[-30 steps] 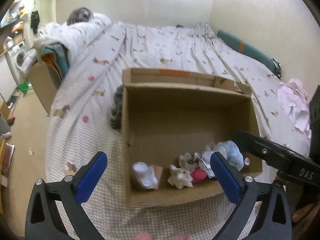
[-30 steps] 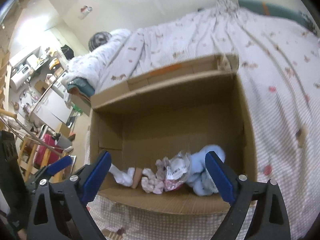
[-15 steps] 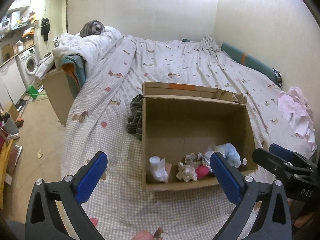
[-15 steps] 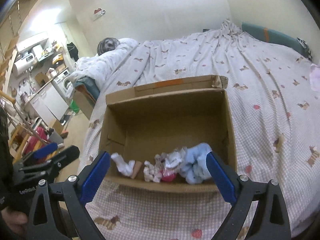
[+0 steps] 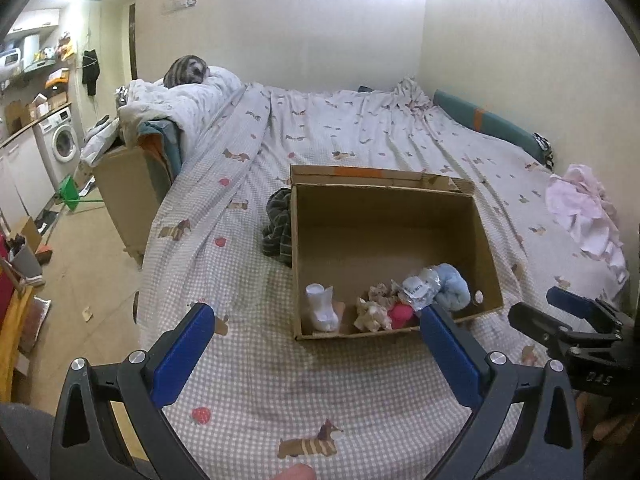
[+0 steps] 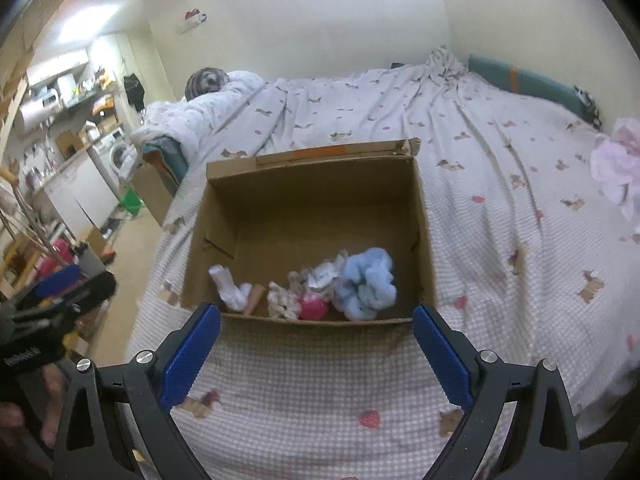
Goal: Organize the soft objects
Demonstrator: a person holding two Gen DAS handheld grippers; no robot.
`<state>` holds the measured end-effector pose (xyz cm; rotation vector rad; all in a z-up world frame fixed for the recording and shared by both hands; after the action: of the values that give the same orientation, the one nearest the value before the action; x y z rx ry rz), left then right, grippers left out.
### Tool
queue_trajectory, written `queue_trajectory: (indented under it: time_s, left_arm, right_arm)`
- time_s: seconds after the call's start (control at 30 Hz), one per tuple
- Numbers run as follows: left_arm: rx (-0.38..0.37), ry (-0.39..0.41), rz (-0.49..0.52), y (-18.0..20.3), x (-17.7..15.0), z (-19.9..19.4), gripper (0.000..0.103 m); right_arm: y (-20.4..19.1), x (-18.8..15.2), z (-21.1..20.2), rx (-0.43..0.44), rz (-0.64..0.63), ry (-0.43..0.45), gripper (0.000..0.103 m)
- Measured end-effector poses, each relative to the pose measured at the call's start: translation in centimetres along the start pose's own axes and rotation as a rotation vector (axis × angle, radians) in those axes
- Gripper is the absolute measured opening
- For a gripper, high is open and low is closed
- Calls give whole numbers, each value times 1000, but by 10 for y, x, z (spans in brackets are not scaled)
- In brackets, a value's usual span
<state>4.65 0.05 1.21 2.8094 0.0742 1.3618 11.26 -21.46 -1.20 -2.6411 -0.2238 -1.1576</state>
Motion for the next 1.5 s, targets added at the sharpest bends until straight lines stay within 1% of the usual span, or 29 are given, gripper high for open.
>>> queue_trajectory:
  time_s: [0.1, 0.23, 0.43, 0.5, 0.63, 0.9, 1.5]
  left_arm:
    - [38, 9, 20, 5, -5, -1, 103]
    - [40, 9, 20, 7, -7, 4, 102]
    - [53, -34, 17, 6, -12, 17, 103]
    - [56, -36, 13, 5, -13, 18, 102]
    - [50, -40, 4, 5, -14, 19, 102]
    - [43, -41, 22, 8, -14, 20, 102]
    - [26, -34, -2, 8, -13, 17, 103]
  right_arm:
    - [0, -4, -3, -24, -24, 7, 103]
    - [2, -4, -5, -32, -21, 17, 103]
    - [3, -2, -1, -40, -17, 11, 103]
    - [3, -2, 0, -38, -20, 8, 103]
    - [2, -2, 2, -43, -22, 6, 103]
    - [3, -2, 4, -51, -10, 12, 103]
    - [3, -3, 3, -58, -15, 14, 103]
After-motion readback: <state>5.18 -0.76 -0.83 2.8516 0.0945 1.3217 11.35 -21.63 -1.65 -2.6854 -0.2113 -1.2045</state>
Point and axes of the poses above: each gripper's, at about its wrist camera, not at the fingertips, and z roughly the way its jaws point, y to its right, x to its top, the point moved 2 cm from there along z, roughly the way its jaws point, and after that the axes turned 1 degree about y, right-handed, at the moved point
